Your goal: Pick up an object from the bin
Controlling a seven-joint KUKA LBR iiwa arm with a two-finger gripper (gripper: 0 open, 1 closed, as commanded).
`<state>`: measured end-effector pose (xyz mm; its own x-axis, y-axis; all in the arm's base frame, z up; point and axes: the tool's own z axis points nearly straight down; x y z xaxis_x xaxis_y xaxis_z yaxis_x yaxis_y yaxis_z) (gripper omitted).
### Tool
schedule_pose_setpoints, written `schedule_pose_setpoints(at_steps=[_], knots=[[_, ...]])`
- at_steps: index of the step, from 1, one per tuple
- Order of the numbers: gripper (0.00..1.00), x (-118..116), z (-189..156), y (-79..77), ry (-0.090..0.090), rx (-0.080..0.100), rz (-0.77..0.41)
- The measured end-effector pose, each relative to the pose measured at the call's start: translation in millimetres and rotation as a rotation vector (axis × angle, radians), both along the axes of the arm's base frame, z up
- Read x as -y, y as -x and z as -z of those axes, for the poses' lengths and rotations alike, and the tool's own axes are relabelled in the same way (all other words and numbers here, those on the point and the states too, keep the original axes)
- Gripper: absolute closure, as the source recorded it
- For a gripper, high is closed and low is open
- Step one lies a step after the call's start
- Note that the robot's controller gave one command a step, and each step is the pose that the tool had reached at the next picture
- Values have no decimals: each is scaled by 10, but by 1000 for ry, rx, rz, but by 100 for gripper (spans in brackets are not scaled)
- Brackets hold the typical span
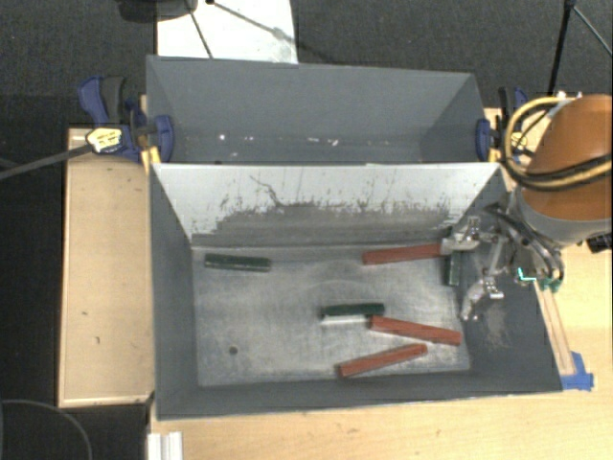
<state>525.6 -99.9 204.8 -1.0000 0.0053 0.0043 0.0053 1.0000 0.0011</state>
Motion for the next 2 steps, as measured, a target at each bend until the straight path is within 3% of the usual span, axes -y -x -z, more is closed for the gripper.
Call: schedule_pose_setpoints(at_steps=[1, 2], knots=[[100, -2, -37, -17, 2, 7, -5], [0, -2, -37, -17, 2, 7, -9]])
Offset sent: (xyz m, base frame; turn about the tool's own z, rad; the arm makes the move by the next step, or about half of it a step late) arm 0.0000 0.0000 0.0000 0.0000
